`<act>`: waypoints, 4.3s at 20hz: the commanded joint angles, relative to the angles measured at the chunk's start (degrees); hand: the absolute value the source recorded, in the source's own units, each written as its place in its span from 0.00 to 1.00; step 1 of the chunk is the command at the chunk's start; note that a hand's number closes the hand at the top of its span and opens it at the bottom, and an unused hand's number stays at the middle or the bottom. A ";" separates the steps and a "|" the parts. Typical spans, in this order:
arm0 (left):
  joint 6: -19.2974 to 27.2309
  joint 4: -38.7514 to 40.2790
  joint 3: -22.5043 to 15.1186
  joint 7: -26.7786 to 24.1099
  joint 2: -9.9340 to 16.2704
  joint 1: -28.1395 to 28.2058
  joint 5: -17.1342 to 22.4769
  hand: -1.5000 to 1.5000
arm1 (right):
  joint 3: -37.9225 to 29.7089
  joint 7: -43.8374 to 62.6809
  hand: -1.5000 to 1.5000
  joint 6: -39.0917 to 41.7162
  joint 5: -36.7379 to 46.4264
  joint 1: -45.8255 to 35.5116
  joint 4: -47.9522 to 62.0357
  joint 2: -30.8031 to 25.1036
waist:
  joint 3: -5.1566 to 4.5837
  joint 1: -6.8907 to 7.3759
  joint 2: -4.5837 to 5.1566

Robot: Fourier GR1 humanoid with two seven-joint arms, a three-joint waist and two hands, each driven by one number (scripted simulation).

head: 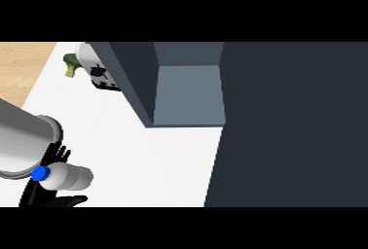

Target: Pick up the bottled water, place it into the cabinet and close the cabinet

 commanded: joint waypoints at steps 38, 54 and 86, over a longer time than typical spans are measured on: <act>10.17 7.23 -17.46 -6.55 -14.07 -20.51 7.63 1.00 | -22.16 -14.40 0.00 10.20 -12.35 15.61 -1.53 -5.07 | 0.17 -0.46 -0.21; 24.05 -0.06 -33.80 3.28 -13.99 -28.45 25.76 1.00 | -35.00 -14.73 0.00 16.22 -20.66 12.19 3.30 -5.16 | 0.19 -3.11 -0.46; 54.25 -0.92 -39.85 12.37 -11.95 -34.67 26.29 1.00 | -46.84 -18.48 0.00 26.33 -35.78 9.90 13.73 -10.78 | 0.16 -8.56 0.96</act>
